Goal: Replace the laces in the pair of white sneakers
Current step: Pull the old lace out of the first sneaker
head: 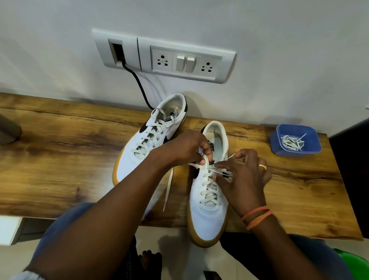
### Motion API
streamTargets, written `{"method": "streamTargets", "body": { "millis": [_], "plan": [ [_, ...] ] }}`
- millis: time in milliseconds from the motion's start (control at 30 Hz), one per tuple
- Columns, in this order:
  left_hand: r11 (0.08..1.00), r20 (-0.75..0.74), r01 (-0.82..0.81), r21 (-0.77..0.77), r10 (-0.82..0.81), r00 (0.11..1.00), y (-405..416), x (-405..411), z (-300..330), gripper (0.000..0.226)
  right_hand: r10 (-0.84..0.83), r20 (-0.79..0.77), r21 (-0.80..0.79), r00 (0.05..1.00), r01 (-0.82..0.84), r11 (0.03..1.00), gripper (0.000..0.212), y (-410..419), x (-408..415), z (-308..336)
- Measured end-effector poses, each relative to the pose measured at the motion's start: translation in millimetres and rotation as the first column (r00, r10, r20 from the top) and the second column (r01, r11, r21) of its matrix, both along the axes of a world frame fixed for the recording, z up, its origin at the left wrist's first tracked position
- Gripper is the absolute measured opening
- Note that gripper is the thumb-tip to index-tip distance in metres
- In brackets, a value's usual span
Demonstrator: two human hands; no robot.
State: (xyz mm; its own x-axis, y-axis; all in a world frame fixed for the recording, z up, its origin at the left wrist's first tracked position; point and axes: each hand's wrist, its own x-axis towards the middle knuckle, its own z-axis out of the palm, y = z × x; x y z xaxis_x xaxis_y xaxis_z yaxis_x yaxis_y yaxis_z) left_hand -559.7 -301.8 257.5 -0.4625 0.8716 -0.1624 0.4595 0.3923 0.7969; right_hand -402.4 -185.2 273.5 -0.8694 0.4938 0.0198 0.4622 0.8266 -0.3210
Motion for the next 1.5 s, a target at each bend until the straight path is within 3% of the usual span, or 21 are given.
{"method": "streamTargets", "body": {
  "millis": [100, 267, 500, 667, 733, 833, 1033, 1167, 1267, 1500],
  "plan": [
    [1.000, -0.011, 0.003, -0.010, -0.004, 1.000, 1, 0, 0, 0.021, 0.008, 0.016, -0.027, 1.000, -0.007, 1.000, 0.015, -8, -7, -11],
    [1.000, 0.033, -0.007, -0.006, 0.007, 0.999, 1, 0, 2, 0.021, -0.042, -0.102, -0.084, 0.994, 0.033, 0.996, 0.011, 6, -2, -4],
    [1.000, -0.001, 0.020, 0.007, -0.020, 1.000, 0, -1, -3, 0.020, -0.173, 0.114, -0.236, 0.978, 0.196, 0.952, 0.030, 50, 26, 5],
    [1.000, -0.009, 0.020, -0.012, -0.020, 1.000, 2, -2, -1, 0.020, -0.019, -0.073, -0.128, 0.997, 0.009, 0.992, 0.026, 21, 11, 4],
    [1.000, -0.015, 0.015, -0.014, -0.015, 1.000, 1, -2, -1, 0.020, 0.045, -0.071, -0.064, 0.996, -0.050, 0.997, 0.024, 8, 2, -2],
    [1.000, -0.023, 0.022, -0.015, -0.022, 0.999, 1, -1, -1, 0.020, 0.042, -0.015, -0.042, 0.999, -0.042, 0.998, 0.014, -5, -7, -11],
    [1.000, -0.008, 0.027, 0.006, -0.027, 1.000, 0, -1, 0, 0.019, -0.023, -0.114, -0.080, 0.993, 0.014, 0.997, 0.012, 5, 0, -2],
    [1.000, 0.004, 0.013, -0.003, -0.013, 1.000, -1, -2, 0, 0.019, -0.168, 0.070, -0.167, 0.983, 0.178, 0.970, 0.022, 42, 24, 8],
    [1.000, 0.002, 0.006, -0.021, -0.006, 1.000, 1, -1, 0, 0.019, -0.172, 0.207, -0.213, 0.963, 0.216, 0.953, 0.019, 57, 36, 9],
    [1.000, -0.018, 0.022, -0.018, -0.022, 1.000, 1, -3, -1, 0.021, -0.002, -0.010, -0.135, 1.000, 0.001, 0.991, 0.026, 18, 8, -4]
  ]
}}
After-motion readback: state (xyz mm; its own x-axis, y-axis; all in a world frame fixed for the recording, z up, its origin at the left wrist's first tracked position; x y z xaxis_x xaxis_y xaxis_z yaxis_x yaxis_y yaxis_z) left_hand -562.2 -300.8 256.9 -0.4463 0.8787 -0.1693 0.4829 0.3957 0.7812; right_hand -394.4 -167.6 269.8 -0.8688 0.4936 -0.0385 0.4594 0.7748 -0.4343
